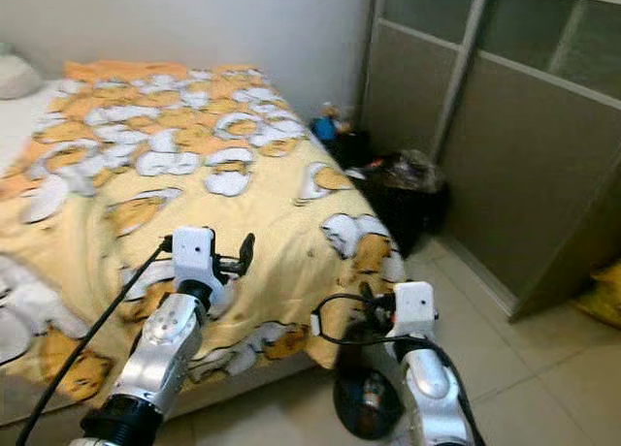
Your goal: Clean up the room
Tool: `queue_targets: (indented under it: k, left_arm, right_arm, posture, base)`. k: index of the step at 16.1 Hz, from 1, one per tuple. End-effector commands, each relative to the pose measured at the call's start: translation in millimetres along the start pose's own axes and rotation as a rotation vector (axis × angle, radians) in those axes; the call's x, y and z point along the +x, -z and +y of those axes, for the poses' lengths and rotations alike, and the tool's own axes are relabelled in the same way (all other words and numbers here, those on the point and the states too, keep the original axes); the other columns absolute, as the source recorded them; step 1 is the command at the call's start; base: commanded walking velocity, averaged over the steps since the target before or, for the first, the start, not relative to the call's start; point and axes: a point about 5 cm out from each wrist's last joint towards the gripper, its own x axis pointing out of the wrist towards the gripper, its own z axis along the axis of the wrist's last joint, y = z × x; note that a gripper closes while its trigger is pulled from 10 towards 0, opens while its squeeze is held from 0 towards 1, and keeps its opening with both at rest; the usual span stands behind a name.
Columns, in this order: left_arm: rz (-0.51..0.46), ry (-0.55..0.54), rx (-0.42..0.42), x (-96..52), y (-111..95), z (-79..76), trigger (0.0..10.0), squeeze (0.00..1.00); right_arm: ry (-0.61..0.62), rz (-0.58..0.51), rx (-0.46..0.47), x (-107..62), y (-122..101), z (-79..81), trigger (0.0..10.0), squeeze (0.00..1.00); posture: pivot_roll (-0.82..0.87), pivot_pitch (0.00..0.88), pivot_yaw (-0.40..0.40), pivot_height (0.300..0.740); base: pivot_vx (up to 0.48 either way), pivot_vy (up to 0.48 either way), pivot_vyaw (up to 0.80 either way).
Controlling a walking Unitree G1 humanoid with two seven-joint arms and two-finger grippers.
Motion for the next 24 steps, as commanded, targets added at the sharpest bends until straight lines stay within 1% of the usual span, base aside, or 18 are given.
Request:
queue_targets:
  k: [1, 2, 3, 5, 6, 7, 8, 10, 12, 14, 15, 17, 18, 20, 21, 22, 23, 24]
  left_arm:
    - [0.021, -0.033, 0.023, -0.2, 4.7, 7.0, 10.0, 0.0]
    - [0.01, -0.032, 0.001, 1.3, 3.7, 6.1, 10.0, 0.0]
    - [-0.008, -0.025, -0.009, 2.1, 1.5, 5.7, 10.0, 0.0]
    - [-0.001, -0.031, 0.03, 2.6, 2.1, 7.6, 10.0, 0.0]
    - [0.009, -0.05, 0.093, 0.0, 7.3, 17.1, 10.0, 0.0]
    - [0.005, -0.051, 0.126, -2.9, 10.3, 22.0, 10.0, 0.0]
    - [0.002, -0.048, 0.13, -5.1, 11.7, 23.8, 10.0, 0.0]
    - [0.0, -0.042, 0.135, -6.1, 11.5, 21.2, 10.0, 0.0]
    - [-0.021, -0.038, 0.155, -2.2, 6.8, 13.1, 10.0, 0.0]
    - [-0.032, -0.025, 0.154, 1.4, 2.3, 9.1, 10.0, 0.0]
    - [-0.038, -0.023, 0.187, 2.4, -0.2, 7.8, 10.0, 0.0]
    - [-0.031, -0.011, 0.162, 2.1, -0.3, 2.4, 10.0, 0.0]
    - [-0.018, -0.021, 0.152, 1.3, 0.9, 2.3, 10.0, 0.0]
    - [0.005, -0.056, 0.138, -1.0, 4.4, 9.6, 10.0, 0.0]
    - [-0.029, -0.012, 0.11, -1.7, 0.4, 8.4, 10.0, 0.0]
    - [-0.062, 0.019, 0.131, -3.4, -2.2, 7.7, 10.0, 0.0]
    - [-0.048, -0.004, 0.125, -3.6, -1.1, 5.2, 10.0, 0.0]
    - [-0.056, 0.001, 0.107, -3.4, -3.7, 1.7, 10.0, 0.0]
  right_arm:
    - [0.009, -0.02, 0.015, 9.1, -10.7, 3.1, 10.0, 0.0]
    - [0.009, -0.014, 0.013, 10.9, -11.5, 2.8, 10.0, 0.0]
    - [-0.019, -0.021, 0.008, 11.9, -12.9, 5.8, 10.0, 0.0]
    - [-0.026, -0.022, 0.007, 14.0, -14.4, 7.1, 10.0, 0.0]
    - [-0.023, -0.035, 0.024, 17.7, -18.3, 8.9, 10.0, 0.0]
    - [-0.02, -0.048, 0.027, 18.6, -21.4, 8.9, 10.0, 0.0]
    - [-0.019, -0.053, 0.028, 17.8, -22.3, 7.4, 10.0, 0.0]
    - [-0.016, -0.046, 0.028, 14.2, -18.9, 3.2, 10.0, 0.0]
    - [0.003, -0.032, 0.044, 12.1, -15.7, -3.2, 10.0, 0.0]
    - [0.008, -0.037, 0.051, 11.8, -16.5, -3.2, 10.0, 0.0]
    - [0.009, -0.041, 0.059, 10.8, -16.2, -2.7, 10.0, 0.0]
    - [0.012, -0.036, 0.066, 6.9, -13.4, -3.9, 10.0, 0.0]
    - [0.011, -0.033, 0.062, 4.6, -12.3, -5.1, 10.0, 0.0]
    - [0.006, -0.033, 0.056, 3.2, -13.4, -5.2, 10.0, 0.0]
    - [-0.012, -0.036, 0.044, 4.0, -15.1, -1.9, 10.0, 0.0]
    - [-0.03, -0.033, 0.036, 4.3, -13.8, 3.4, 10.0, 0.0]
    - [-0.043, -0.011, 0.041, 3.3, -9.6, 5.0, 10.0, 0.0]
    - [-0.066, -0.001, 0.042, 3.7, -8.4, 9.3, 10.0, 0.0]
  posture:
    - [0.11, 0.0, -0.039, 0.74]
    - [0.11, 0.0, -0.041, 0.74]
    - [0.12, 0.0, -0.043, 0.74]
    - [0.13, 0.0, -0.045, 0.74]
    - [0.13, 0.0, -0.041, 0.74]
    - [0.13, 0.0, -0.04, 0.74]
    - [0.13, 0.0, -0.038, 0.74]
    - [0.12, 0.0, -0.035, 0.74]
    - [0.11, 0.0, -0.025, 0.74]
    - [0.1, 0.0, -0.011, 0.74]
    - [0.1, 0.0, -0.001, 0.74]
    - [0.08, 0.0, 0.016, 0.74]
    - [0.08, 0.0, 0.013, 0.74]
    - [0.08, 0.0, 0.008, 0.74]
    - [0.09, 0.0, -0.012, 0.74]
    - [0.11, 0.0, -0.016, 0.74]
    - [0.13, 0.0, -0.036, 0.74]
    - [0.14, 0.0, -0.038, 0.74]
  base:
    - [0.0, 0.0, 0.0]
    - [0.0, 0.0, 0.0]
    - [0.0, 0.0, 0.0]
    - [0.0, 0.0, 0.5]
    - [0.0, 0.0, 0.48]
    - [0.0, 0.0, 0.48]
    - [0.0, 0.0, 0.48]
    - [0.0, 0.0, 0.48]
    - [0.0, 0.0, 0.47]
    - [0.0, 0.0, 0.48]
    - [0.0, -0.48, 0.47]
    - [0.0, -0.476, 0.47]
    - [0.0, -0.469, 0.47]
    - [0.0, -0.469, 0.46]
    - [0.0, -0.469, 0.46]
    - [0.0, -0.454, 0.45]
    - [0.0, 0.0, 0.46]
    - [0.0, 0.0, 0.45]
